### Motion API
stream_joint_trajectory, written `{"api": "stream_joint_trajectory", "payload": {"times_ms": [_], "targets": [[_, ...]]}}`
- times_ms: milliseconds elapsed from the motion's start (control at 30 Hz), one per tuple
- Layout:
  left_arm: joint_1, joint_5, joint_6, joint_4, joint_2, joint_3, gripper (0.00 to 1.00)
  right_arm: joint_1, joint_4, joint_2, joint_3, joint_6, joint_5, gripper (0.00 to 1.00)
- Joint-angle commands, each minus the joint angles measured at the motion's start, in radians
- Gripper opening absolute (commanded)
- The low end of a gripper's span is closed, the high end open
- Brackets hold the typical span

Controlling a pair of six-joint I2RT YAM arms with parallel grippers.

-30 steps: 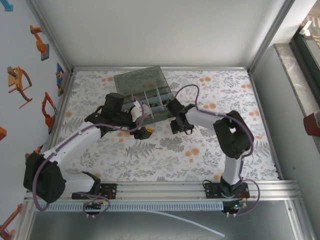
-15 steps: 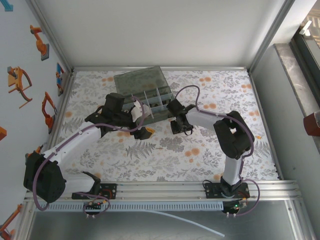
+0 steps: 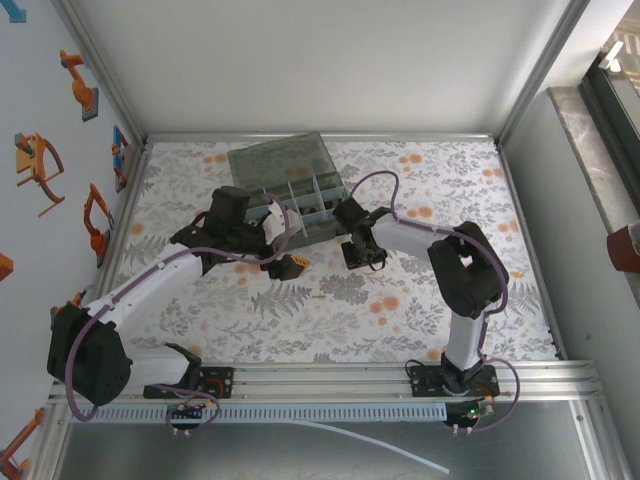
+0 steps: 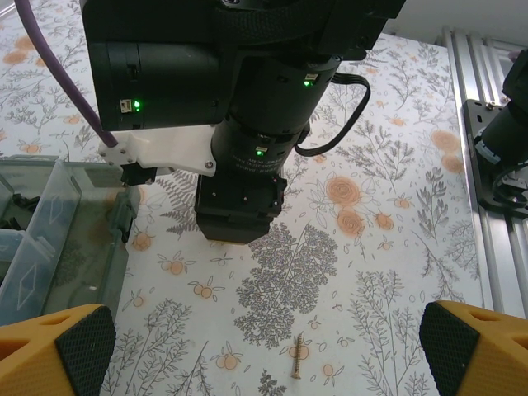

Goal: Sort the screws and nuts into containers

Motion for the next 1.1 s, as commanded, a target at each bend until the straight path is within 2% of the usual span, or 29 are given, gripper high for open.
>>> {"api": "stream_joint_trajectory", "payload": {"times_ms": [0,333,433,600,1067], "targets": [[-0.005,0.027,0.002,-0.015,0.006,0.015,0.97,0.008,-0.065,-0.031,0.046,-0.016,-0.009,0.39],[-0.006,0.021,0.01,-0.026,0.002,0.013,0.97,0.004,-0.136,0.013,0.222,-0.041,-0.001,0.39],[-0.006,0.015,0.013,-0.031,-0.001,0.012,0.97,0.004,-0.129,-0.018,0.155,-0.011,-0.016,0.5],[-0.004,0.022,0.01,-0.028,0.015,0.023,0.97,0.004,-0.096,-0.033,0.053,0.011,-0.033,0.59],[-0.006,0.021,0.01,-0.031,0.012,0.02,0.97,-0.014,-0.077,0.057,0.061,-0.012,-0.065,0.58]]}}
